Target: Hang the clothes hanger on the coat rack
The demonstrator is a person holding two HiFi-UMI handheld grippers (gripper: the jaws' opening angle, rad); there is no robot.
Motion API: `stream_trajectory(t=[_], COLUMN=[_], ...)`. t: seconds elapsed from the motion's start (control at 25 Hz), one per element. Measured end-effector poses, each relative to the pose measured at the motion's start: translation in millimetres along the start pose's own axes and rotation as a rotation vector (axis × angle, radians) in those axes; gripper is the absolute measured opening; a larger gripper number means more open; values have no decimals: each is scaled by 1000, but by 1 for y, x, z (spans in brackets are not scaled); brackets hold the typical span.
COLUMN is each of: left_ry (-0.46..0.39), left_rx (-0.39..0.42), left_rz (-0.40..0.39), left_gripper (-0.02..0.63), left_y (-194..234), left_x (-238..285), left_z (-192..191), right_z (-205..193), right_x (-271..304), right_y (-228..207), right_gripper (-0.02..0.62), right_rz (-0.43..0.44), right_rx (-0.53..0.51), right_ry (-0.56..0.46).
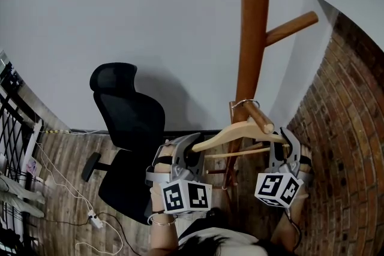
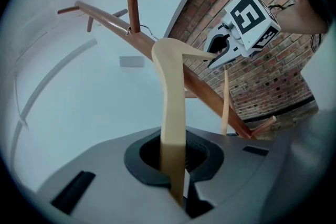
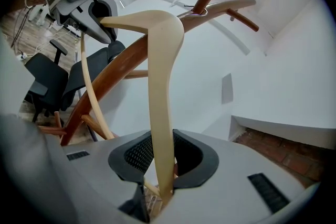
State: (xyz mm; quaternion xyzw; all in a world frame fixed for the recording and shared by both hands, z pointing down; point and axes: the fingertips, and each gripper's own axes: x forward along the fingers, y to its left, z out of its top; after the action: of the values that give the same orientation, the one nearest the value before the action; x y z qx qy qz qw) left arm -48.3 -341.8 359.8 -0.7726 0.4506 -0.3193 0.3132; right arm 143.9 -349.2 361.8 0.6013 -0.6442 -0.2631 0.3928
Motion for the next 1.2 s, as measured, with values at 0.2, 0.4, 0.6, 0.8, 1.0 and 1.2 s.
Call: stream_trajectory(t=[0.2, 0.4, 0.6, 0.8, 1.0, 1.2], left_ry=[-14, -47, -59, -59, -66, -66], left_rx=[-17, -45, -28, -10, -5, 8], left_rz=[1, 10, 18, 37, 46, 30], left_gripper=[34, 73, 117, 150, 180, 215], left_y=[1, 2, 0, 2, 1, -7], left_x=[-2, -6, -9, -11, -16, -19], left_z=[1, 5, 10, 11, 13, 16], right_z=[1, 2, 7, 7, 7, 5], right_x=[-3, -6, -11, -13, -19, -24], right_y=[0, 2, 4, 4, 5, 5], right_gripper=[107, 107, 123, 143, 151, 152], right_rz=[-12, 0, 8, 10, 16, 16], right_rx=[8, 12, 8, 1, -2, 1], right_ry=[-10, -22, -49, -59, -63, -68])
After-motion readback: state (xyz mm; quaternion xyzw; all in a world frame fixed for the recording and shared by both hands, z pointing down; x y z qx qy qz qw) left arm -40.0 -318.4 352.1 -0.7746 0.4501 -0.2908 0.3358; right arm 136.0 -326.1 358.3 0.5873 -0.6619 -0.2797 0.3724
